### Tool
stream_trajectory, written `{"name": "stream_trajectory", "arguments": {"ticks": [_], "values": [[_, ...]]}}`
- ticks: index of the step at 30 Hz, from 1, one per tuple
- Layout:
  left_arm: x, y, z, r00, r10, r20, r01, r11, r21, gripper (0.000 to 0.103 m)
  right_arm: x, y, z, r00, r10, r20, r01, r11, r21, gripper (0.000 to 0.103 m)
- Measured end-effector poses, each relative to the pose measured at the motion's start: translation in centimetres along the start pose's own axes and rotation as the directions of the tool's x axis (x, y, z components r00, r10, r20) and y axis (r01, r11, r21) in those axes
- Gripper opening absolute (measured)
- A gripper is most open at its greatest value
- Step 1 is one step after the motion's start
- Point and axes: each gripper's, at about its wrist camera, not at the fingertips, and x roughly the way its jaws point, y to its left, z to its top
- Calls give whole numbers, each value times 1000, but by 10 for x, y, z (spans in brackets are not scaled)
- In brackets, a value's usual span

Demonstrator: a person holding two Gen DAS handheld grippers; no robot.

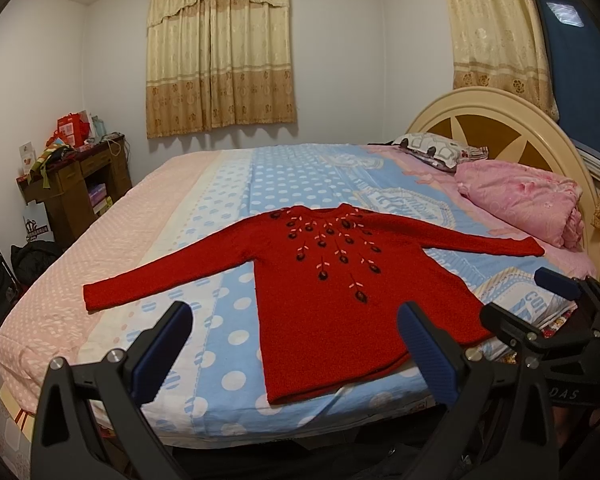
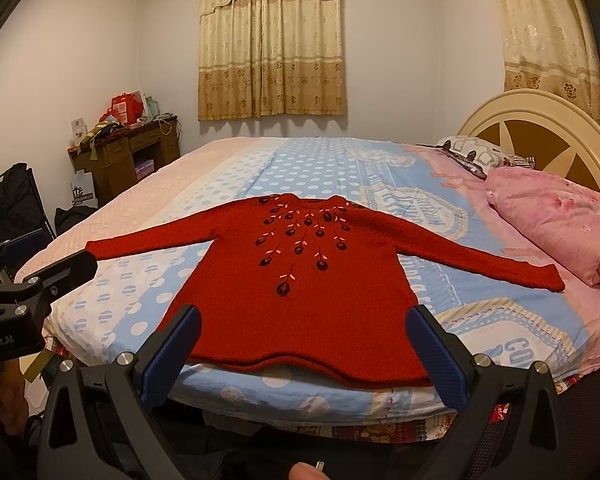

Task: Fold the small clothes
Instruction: 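Reach the right tool to the sweater sleeve cuff and close on it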

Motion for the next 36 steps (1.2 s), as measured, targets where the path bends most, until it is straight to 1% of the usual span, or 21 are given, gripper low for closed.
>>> {"name": "stream_trajectory", "arguments": {"ticks": [5, 8, 10, 14, 18, 22, 25, 29, 32, 34, 35, 36], "values": [[2, 0, -2, 1000, -8, -2, 8, 1000, 6, 103, 1, -1, 0, 1000, -4, -2, 4, 1000, -2, 102], [8, -2, -4, 1000, -2, 7, 2, 999, 39, 103, 7, -5, 1, 1000, -6, -7, 6, 1000, -10, 102], [20, -3, -7, 1000, 4, 20, -5, 997, 72, 103, 14, -9, 0, 1000, -9, -10, 8, 1000, -22, 102], [48, 0, 0, 1000, -1, -15, 3, 995, 105, 103, 36, -25, -1, 999, -34, -28, 34, 999, -30, 102], [77, 5, 14, 999, 10, -42, -4, 991, 137, 103, 64, -50, 2, 997, -62, -35, 62, 998, -11, 102], [107, 9, 26, 998, 14, -61, -5, 989, 150, 103, 98, -88, 8, 992, -107, -68, 109, 994, 28, 102], [134, 13, 32, 996, 28, -82, -16, 989, 150, 103, 125, -127, 11, 985, -131, -110, 141, 985, 95, 102], [170, 19, 37, 992, 29, -127, -12, 991, 132, 103, 147, -176, 9, 975, -168, -148, 194, 965, 179, 100], [197, 20, 36, 987, 20, -159, -1, 993, 121, 103, 160, -217, 6, 963, -194, -186, 237, 939, 248, 89], [213, 19, 35, 983, 25, -179, -3, 992, 125, 103, 167, -243, 3, 954, -203, -220, 263, 919, 293, 77], [220, 19, 33, 982, 21, -187, 3, 992, 124, 103, 170, -259, 2, 949, -206, -240, 277, 906, 321, 75], [224, 19, 33, 981, 21, -192, 3, 992, 124, 103, 172, -275, 0, 945, -207, -253, 289, 890, 353, 70]]}}
